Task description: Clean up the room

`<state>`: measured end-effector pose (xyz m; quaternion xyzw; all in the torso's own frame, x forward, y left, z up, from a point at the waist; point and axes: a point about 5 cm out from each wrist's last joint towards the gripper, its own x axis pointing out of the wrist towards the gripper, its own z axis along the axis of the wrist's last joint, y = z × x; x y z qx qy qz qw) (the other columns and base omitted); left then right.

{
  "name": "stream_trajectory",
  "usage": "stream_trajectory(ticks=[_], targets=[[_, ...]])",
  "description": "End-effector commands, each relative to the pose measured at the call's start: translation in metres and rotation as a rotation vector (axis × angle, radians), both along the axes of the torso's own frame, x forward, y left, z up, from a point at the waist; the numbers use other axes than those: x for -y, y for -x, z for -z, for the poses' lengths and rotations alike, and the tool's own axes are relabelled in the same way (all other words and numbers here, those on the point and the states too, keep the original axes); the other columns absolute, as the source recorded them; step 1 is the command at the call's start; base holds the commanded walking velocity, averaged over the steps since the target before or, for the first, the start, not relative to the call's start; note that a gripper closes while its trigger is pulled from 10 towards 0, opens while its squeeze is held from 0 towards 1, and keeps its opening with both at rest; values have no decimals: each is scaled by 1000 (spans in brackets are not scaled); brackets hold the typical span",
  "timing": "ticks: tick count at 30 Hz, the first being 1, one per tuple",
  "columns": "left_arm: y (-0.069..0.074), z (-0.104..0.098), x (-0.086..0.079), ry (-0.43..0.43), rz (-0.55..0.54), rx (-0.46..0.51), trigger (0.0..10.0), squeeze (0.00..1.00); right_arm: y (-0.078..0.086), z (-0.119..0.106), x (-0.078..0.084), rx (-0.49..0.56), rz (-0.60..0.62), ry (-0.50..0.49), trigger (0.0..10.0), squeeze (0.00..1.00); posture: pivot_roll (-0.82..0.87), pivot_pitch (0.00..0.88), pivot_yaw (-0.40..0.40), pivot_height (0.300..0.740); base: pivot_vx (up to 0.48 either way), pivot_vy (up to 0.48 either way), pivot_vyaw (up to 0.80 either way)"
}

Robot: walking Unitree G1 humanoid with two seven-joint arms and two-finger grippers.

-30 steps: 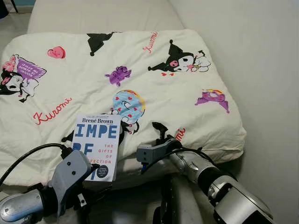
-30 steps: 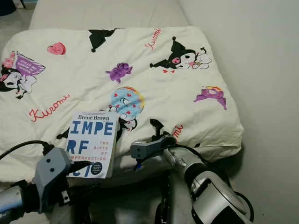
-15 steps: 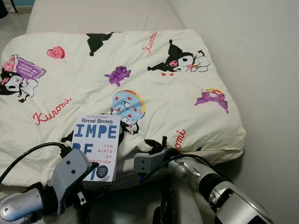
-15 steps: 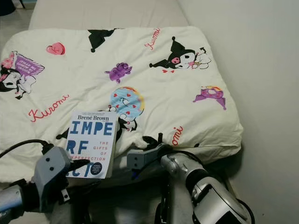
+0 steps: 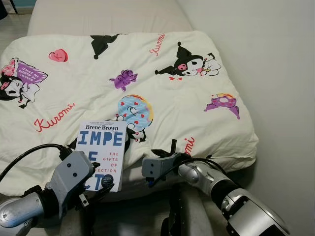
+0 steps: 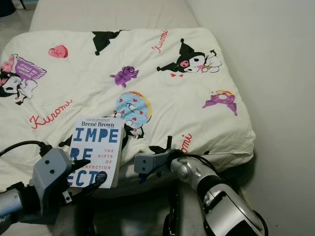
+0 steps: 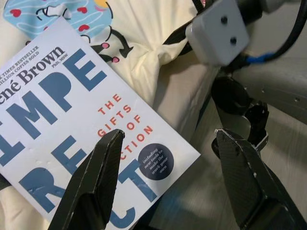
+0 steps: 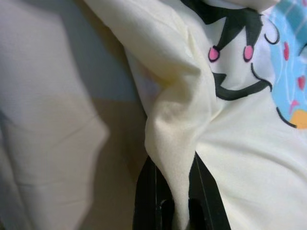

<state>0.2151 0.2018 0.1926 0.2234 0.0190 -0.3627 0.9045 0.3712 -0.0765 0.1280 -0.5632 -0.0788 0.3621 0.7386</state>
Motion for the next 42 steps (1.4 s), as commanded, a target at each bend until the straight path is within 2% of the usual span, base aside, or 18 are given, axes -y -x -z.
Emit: stream_trajectory(ticks=[1, 2, 7, 13, 15, 17, 19, 23, 25, 29, 42], targets=[[2, 2, -4, -25, 0, -15, 10000, 0, 4, 8, 5, -107, -19, -9, 0, 0, 10, 439, -106, 548, 0, 0, 0], [2, 2, -4, -30, 2, -15, 10000, 0, 5, 6, 6, -144, -38, -8, 0, 0, 10, 440, -106, 548, 0, 0, 0], [2, 2, -5, -36, 6, -16, 10000, 0, 5, 4, 8, -185, -66, 0, 0, 0, 9, 437, -105, 548, 0, 0, 0], [4, 3, -3, -42, 14, -21, 10000, 0, 10, 7, 11, -287, -131, 35, 0, 0, 11, 434, -107, 548, 0, 0, 0], [4, 3, -3, -42, 14, -21, 10000, 0, 10, 7, 11, -287, -131, 35, 0, 0, 11, 434, -107, 548, 0, 0, 0], [4, 4, -3, -44, 16, -22, 10000, 0, 13, 10, 12, -325, -153, 49, 0, 0, 11, 433, -107, 548, 0, 0, 0], [4, 4, -4, -48, 18, -26, 10000, 0, 20, 19, 15, -426, -202, 79, 0, 0, 12, 434, -108, 548, 0, 0, 0], [4, 5, -4, -49, 19, -27, 10000, 0, 23, 22, 17, -461, -218, 90, 0, 0, 12, 434, -108, 548, 0, 0, 0], [4, 5, -4, -50, 23, -29, 10000, 0, 31, 31, 20, -560, -248, 112, 0, 0, 13, 434, -105, 548, 0, 0, 0], [3, 5, -5, -51, 25, -30, 10000, 0, 36, 39, 23, -641, -261, 137, 0, 0, 14, 435, -106, 548, 0, 0, 0], [5, 6, -5, -58, 26, -33, 10000, 0, 40, 43, 28, -712, -265, 149, 0, 0, 16, 435, -106, 548, 0, 0, 0]])
